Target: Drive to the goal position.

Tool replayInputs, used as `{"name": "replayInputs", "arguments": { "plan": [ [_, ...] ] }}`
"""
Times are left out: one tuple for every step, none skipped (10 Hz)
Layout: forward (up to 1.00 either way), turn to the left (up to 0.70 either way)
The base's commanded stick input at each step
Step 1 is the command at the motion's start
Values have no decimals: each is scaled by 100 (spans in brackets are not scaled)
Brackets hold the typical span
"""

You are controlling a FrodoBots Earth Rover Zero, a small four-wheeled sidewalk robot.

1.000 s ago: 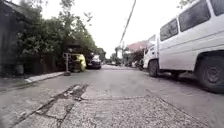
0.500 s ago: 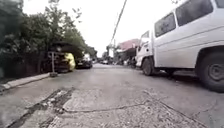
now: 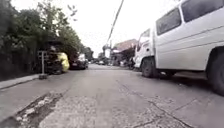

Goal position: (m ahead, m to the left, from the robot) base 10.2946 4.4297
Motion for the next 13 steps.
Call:
{"name": "replayInputs", "arguments": {
  "plan": [
    [85,0],
    [85,0],
    [85,0],
    [85,0],
    [85,0],
    [85,0],
    [85,0],
    [85,0],
    [85,0],
    [85,0],
    [85,0],
    [85,0],
    [85,0]
  ]
}}
